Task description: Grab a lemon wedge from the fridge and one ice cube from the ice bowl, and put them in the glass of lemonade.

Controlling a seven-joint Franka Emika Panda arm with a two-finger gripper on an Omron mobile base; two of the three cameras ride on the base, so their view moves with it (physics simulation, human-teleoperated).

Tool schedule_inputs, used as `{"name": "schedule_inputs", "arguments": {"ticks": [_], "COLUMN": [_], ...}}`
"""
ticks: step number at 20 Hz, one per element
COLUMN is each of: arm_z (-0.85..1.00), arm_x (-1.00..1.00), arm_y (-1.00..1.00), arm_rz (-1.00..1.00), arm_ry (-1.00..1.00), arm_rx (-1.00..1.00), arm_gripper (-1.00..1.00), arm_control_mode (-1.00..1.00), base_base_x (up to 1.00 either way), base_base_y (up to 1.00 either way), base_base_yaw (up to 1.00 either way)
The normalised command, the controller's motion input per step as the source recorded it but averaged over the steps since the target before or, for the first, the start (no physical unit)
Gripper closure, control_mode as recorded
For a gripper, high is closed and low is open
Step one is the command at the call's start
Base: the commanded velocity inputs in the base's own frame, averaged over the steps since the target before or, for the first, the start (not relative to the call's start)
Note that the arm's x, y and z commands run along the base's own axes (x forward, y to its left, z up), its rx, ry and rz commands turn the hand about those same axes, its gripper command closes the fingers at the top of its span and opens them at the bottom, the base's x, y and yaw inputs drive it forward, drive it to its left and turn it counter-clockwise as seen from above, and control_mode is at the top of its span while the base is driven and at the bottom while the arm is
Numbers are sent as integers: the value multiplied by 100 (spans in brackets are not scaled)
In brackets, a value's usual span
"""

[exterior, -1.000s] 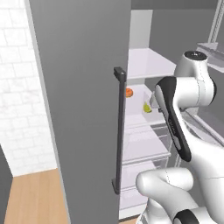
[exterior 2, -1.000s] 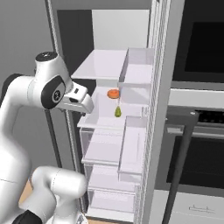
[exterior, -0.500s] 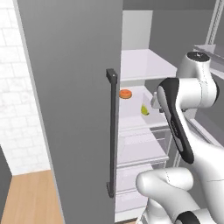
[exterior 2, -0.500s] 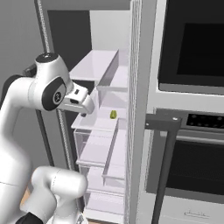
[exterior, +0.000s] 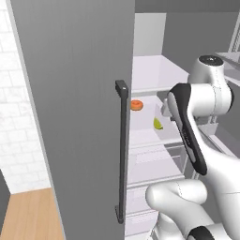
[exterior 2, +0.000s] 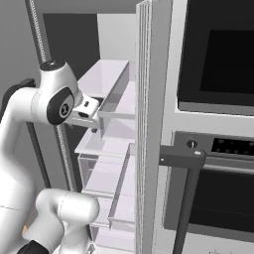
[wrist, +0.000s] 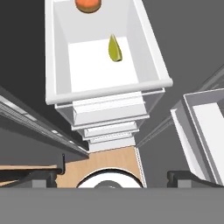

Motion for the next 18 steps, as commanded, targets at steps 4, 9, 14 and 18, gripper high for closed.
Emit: {"name": "schedule_inputs", "arguments": {"ticks": [4, 9, 14, 18], "arm_z": [-20, -51, -63, -68], "arm_x": [-8, 22, 38, 38], "arm_y": [-5, -28, -15, 0], "arm_rz": [0, 1, 8, 8], "arm_ry": [1, 0, -1, -2], "arm_rx": [-1, -1, 0, 0], "arm_gripper": [-100, -100, -100, -100], "arm_control_mode": [-100, -100, -100, -100], "base_base_x": [0, 0, 0, 0], "base_base_y": [0, 0, 0, 0], "base_base_yaw": [0, 0, 0, 0]}}
